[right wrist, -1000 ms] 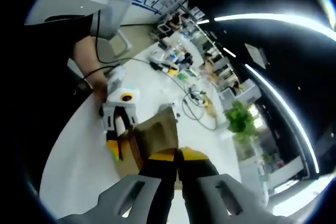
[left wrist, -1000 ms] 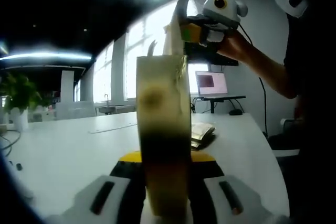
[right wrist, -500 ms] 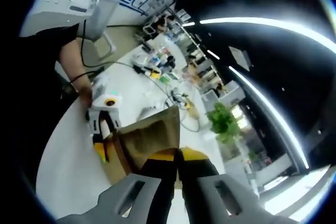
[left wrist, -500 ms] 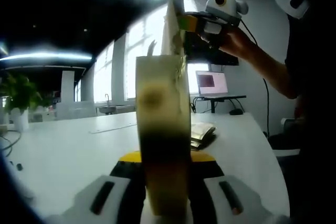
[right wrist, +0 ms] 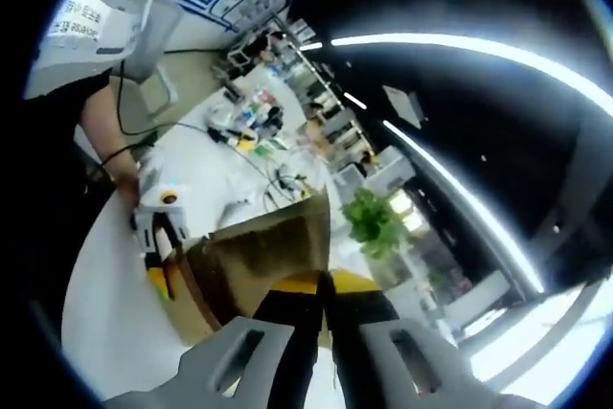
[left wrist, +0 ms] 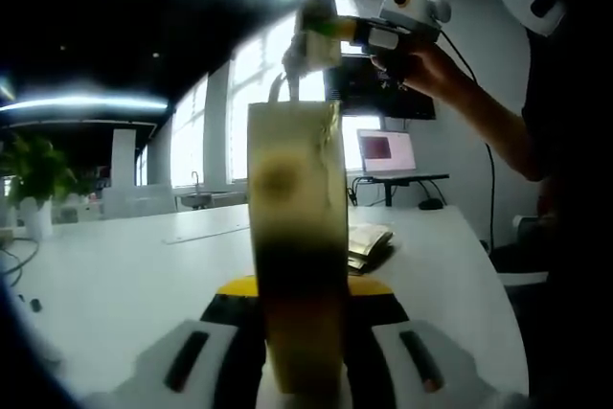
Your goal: Extract single mask from mask box in order stack masks on table
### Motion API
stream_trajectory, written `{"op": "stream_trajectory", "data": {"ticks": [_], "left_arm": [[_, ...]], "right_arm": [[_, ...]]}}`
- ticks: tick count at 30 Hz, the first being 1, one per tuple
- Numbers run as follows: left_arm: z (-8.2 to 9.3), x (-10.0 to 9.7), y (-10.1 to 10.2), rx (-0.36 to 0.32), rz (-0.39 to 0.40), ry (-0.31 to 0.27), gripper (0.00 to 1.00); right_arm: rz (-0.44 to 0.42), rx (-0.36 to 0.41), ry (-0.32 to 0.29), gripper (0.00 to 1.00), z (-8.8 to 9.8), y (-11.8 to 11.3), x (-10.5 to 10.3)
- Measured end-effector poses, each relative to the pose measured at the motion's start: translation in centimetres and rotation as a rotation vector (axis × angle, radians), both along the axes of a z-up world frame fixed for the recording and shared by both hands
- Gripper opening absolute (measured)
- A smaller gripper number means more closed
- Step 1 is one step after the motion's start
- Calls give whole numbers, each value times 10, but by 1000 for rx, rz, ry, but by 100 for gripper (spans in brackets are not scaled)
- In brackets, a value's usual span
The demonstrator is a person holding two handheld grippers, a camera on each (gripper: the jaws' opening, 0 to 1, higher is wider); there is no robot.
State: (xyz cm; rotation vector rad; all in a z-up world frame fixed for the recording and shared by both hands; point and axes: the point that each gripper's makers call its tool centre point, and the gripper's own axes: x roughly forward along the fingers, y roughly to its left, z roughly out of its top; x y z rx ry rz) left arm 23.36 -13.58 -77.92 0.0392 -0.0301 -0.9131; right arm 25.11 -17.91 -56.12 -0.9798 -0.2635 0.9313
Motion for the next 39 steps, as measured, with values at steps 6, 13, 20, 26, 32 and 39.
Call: {"op": "stream_trajectory", "data": {"ticks": [6, 13, 20, 26, 32, 39], "left_arm": [[-1, 1, 1, 0, 0, 0, 32], [-1, 1, 0, 0, -1, 0, 32], [-1, 1, 0, -1, -1, 1, 32], [0, 0, -1, 0, -1, 1, 32], [-1, 1, 0, 0, 1, 2, 32], [-1, 1, -1, 4, 1, 1, 32]], "right_arm": [[-43, 39, -16, 0, 12, -15, 2], [-102, 57, -30, 0, 18, -33, 7], [-159, 84, -21, 0, 19, -52, 14], [-227, 82, -34, 0, 18, -69, 22], [-312, 35, -49, 0, 7, -87, 32], [-381, 6, -61, 0, -5, -103, 40]]}}
